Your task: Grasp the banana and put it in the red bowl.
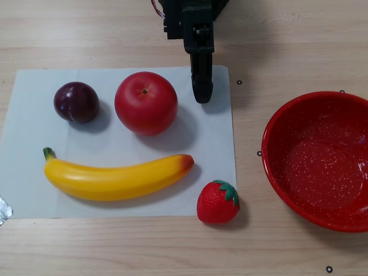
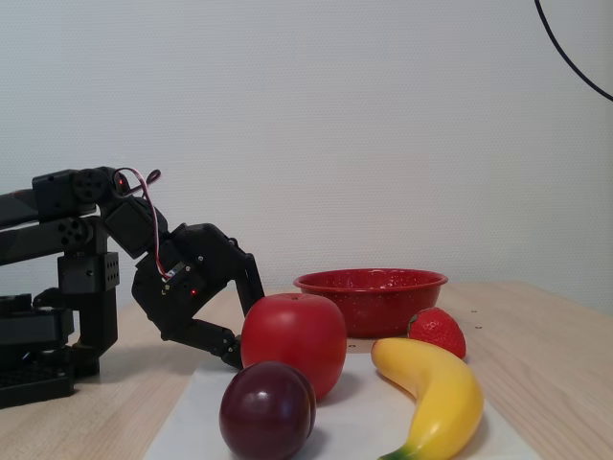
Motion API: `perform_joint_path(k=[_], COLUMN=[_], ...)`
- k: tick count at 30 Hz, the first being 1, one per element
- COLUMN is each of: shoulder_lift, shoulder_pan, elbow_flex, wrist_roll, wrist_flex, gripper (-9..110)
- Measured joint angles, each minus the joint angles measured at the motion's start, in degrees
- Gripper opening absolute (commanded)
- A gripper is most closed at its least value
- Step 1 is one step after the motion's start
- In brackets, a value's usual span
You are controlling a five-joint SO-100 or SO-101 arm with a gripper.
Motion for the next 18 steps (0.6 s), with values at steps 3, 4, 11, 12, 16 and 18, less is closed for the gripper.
perform_joint_path(k=[3,4,11,12,16,18], shoulder_lift=[-3.4,-4.4,-11.4,-12.2,-15.5,-17.1], shoulder_pan=[0.5,0.4,1.1,1.1,1.0,1.0], elbow_flex=[-3.3,-4.8,-15.6,-17.5,-25.4,-29.0], wrist_roll=[0.0,0.0,-0.1,-0.1,-0.1,-0.1], wrist_flex=[2.5,4.0,11.7,12.7,16.9,19.2], gripper=[0,0,0,0,0,0])
